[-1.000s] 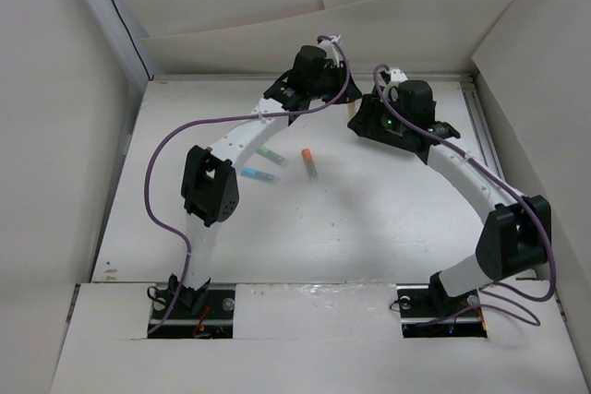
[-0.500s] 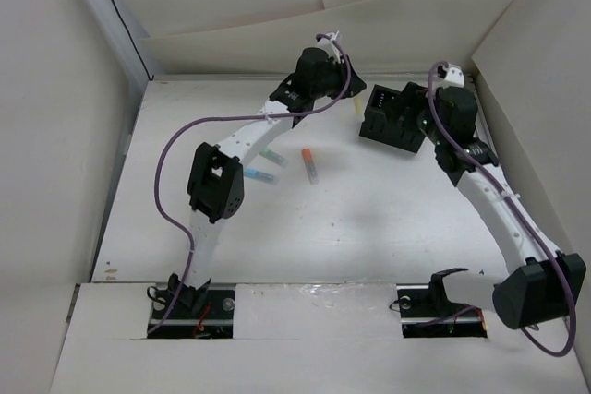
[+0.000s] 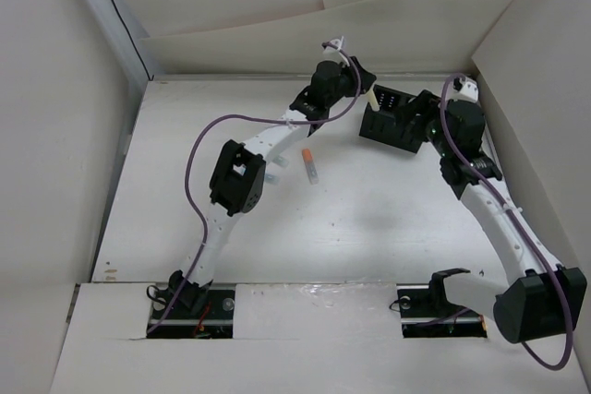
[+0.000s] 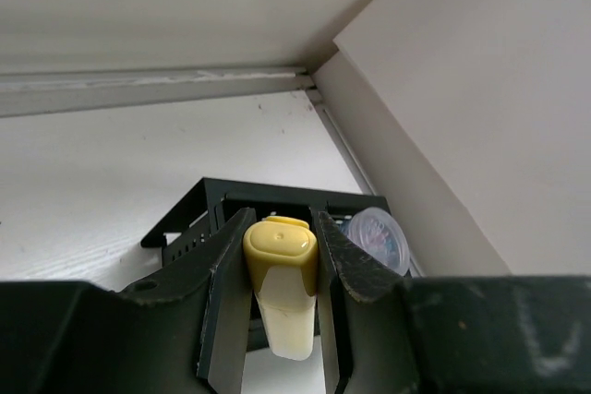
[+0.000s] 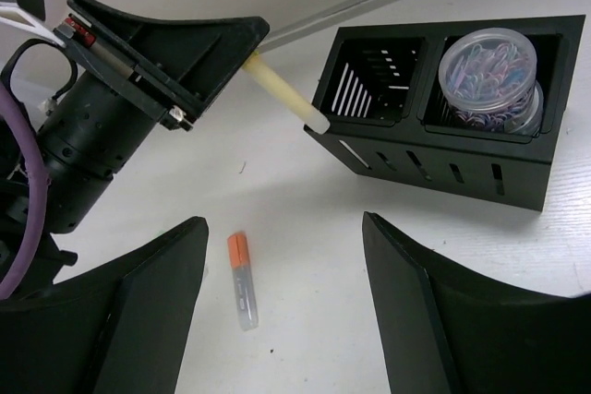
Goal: Sort the stationery into containers
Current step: Place the stationery into the container
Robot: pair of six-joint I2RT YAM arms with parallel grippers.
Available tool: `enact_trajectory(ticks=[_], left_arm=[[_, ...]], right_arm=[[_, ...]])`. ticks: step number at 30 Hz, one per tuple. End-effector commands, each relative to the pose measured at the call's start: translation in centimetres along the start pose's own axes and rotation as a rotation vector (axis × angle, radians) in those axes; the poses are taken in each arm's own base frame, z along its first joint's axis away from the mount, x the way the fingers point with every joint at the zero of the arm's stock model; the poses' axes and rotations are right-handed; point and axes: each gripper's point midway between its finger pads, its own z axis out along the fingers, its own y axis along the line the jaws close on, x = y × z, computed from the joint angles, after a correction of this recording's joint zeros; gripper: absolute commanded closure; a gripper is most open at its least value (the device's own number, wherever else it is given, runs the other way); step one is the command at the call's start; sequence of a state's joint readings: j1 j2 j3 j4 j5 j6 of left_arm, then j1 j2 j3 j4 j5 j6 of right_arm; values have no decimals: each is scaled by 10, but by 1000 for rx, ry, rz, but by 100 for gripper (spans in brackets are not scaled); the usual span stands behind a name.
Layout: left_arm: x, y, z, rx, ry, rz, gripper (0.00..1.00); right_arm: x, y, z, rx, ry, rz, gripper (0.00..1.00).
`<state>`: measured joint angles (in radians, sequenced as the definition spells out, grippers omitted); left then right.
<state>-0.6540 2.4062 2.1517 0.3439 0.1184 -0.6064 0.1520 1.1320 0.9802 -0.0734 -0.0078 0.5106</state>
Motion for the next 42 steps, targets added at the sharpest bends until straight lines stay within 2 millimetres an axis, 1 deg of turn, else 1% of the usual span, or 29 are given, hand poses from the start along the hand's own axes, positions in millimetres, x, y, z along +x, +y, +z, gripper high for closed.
enact_trajectory(ticks=[1,2,3,9,10,11,13,14,16,17,21,22,24,26,27,29,30,31,32,33,34,35,36,37,38,39,40,41,42], left_arm=[[-68,-46,-2,102,-214,-9,94],[-63,-38,1,77,-217,-12,94],[-63,-35,4,75,-229,-13,92],[-60,-25,16,67,-262,-7,90],[-52,-19,19,57,-251,-7,90],[-51,-27,19,70,-252,-7,90],[-42,-19,23,63,-244,-8,90],[-38,-24,23,69,-238,2,89],[-38,-23,24,67,-239,22,89],[-36,-30,23,79,-241,31,87],[-33,-35,24,83,-248,52,84],[-25,-38,24,84,-235,62,78],[-31,-42,22,90,-244,71,67],[-31,-43,18,85,-238,71,56],[-42,-51,14,92,-247,71,50],[-38,-48,10,69,-217,80,45],[-52,-59,2,81,-234,80,43],[-56,-63,-3,82,-236,80,40],[-52,-60,-7,75,-226,80,38],[-56,-62,-12,75,-227,89,38],[-73,-77,-24,91,-249,89,38],[-69,-71,-29,71,-240,88,41],[-70,-71,-36,65,-234,97,46],[-95,-89,-55,81,-282,94,52],[-101,-86,-64,73,-284,86,56],[-81,-71,-68,27,-221,88,58],[-82,-64,-75,1,-200,80,60],[-91,-70,-89,-11,-201,79,60],[-68,-48,-95,-85,-129,81,60]], right_arm=[[-17,12,-1,-59,-71,29,26],[-20,14,-1,-69,-85,39,26],[-16,11,-1,-67,-74,41,26],[-21,16,-5,-93,-94,48,27],[-21,16,-5,-93,-94,48,27],[-23,17,-8,-97,-102,48,27],[-21,16,-7,-97,-102,48,27],[-21,16,-7,-97,-102,48,27],[-20,18,-7,-107,-96,56,27],[-20,18,-7,-107,-96,56,27],[-22,19,-7,-112,-103,56,27],[-22,19,-7,-112,-103,56,27],[-19,17,-7,-107,-96,56,25],[-19,17,-7,-107,-96,56,16],[-21,19,-10,-113,-104,65,14],[-18,17,-9,-108,-96,65,13],[-18,17,-9,-108,-96,65,13],[-18,17,-9,-108,-96,65,13],[-20,19,-11,-114,-104,74,14],[-19,20,-12,-121,-99,73,16],[-14,20,-11,-125,-85,73,22],[-14,20,-11,-125,-85,73,29],[-15,23,-15,-144,-84,71,46],[-9,24,-14,-154,-65,71,60],[-5,29,-15,-173,-53,59,71],[1,30,-12,-174,-34,58,83],[11,28,-8,-168,-10,49,87],[15,34,-8,-185,1,45,89],[24,31,-5,-170,19,45,91]])
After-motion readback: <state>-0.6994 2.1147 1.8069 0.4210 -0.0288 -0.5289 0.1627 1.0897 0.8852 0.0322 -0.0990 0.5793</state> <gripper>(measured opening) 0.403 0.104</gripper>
